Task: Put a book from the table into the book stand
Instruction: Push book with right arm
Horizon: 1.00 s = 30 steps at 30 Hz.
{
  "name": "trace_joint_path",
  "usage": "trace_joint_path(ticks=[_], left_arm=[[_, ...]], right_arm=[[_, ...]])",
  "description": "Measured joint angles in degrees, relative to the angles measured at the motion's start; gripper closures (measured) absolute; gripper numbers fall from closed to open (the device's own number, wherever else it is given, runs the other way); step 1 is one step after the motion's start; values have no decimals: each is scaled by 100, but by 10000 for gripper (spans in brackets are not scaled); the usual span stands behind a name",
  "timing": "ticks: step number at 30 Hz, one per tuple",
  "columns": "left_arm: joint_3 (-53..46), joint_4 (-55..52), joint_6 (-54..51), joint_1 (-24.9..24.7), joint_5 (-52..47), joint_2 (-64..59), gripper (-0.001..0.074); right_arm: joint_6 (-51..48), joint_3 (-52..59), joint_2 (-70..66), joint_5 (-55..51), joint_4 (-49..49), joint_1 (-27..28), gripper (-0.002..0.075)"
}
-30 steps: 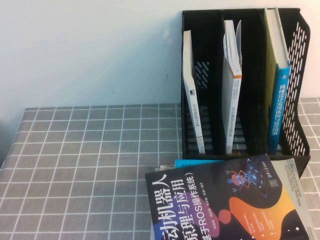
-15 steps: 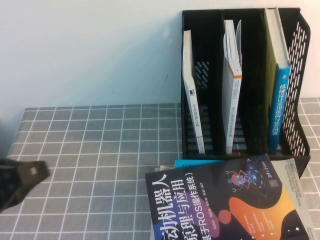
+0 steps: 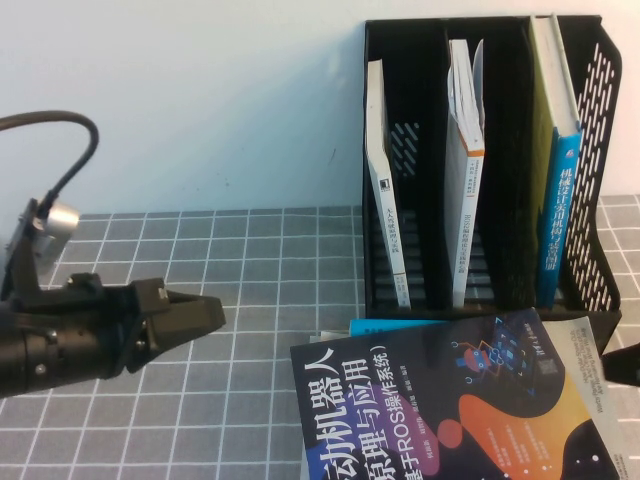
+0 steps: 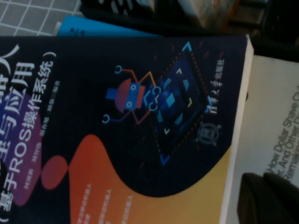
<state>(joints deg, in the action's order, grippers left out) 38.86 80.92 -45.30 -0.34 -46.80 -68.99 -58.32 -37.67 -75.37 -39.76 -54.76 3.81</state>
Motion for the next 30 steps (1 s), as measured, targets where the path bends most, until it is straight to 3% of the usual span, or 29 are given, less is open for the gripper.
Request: trace_joint_path(ticks=[8,11,15,17,19,25,30], left_arm=[[0,-18,-189,0,-379,-451,704],[0,-18,-164,0,-443,-515,554],[0,-29,-32,0,-607,-544,251],[0,-78,-22,0,-704,-544,143],[0,-158,2,0,-790,-544,85],[0,-278,173,0,-860,-544,66],[13,-246,213,0,-860,-575,68]], right_arm=[[-226,0,-772,339,-166,-551,729],[-117,-34,-807,353,-155,-638,729],[105,-57,-820,315,-108,-752,729],[177,-57,-820,299,-84,-757,729],[250,-57,-820,299,-74,-757,729],[727,8,-820,170,91,-919,729],[886,409,-686,731,-243,-1306,729]])
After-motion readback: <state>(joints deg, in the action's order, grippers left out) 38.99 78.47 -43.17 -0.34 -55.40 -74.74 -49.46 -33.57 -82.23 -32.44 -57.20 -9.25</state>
